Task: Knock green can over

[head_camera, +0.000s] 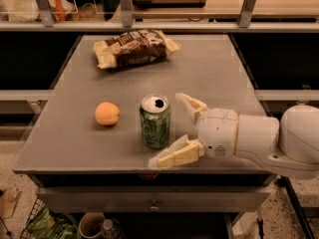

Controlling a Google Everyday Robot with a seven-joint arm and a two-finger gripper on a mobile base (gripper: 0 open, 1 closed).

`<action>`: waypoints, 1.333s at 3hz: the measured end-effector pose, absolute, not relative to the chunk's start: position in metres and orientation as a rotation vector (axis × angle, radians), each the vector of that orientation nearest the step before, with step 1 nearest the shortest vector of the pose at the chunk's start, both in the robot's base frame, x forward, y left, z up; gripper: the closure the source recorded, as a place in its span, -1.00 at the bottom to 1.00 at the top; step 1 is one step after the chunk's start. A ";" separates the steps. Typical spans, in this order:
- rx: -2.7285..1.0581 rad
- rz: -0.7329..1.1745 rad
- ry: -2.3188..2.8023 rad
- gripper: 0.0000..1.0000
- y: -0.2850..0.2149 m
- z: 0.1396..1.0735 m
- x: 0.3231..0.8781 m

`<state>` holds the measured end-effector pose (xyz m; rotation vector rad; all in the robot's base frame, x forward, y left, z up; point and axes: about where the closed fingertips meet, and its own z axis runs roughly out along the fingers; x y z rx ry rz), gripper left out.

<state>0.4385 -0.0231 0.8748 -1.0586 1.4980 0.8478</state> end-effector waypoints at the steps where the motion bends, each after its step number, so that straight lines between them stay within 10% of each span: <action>1: -1.066 0.896 1.442 -1.00 -0.001 0.871 0.440; 4: -1.131 0.923 1.330 0.28 0.024 0.882 0.449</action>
Offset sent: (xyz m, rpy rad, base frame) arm 0.0121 0.0503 0.0007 0.0977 -0.0960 0.1015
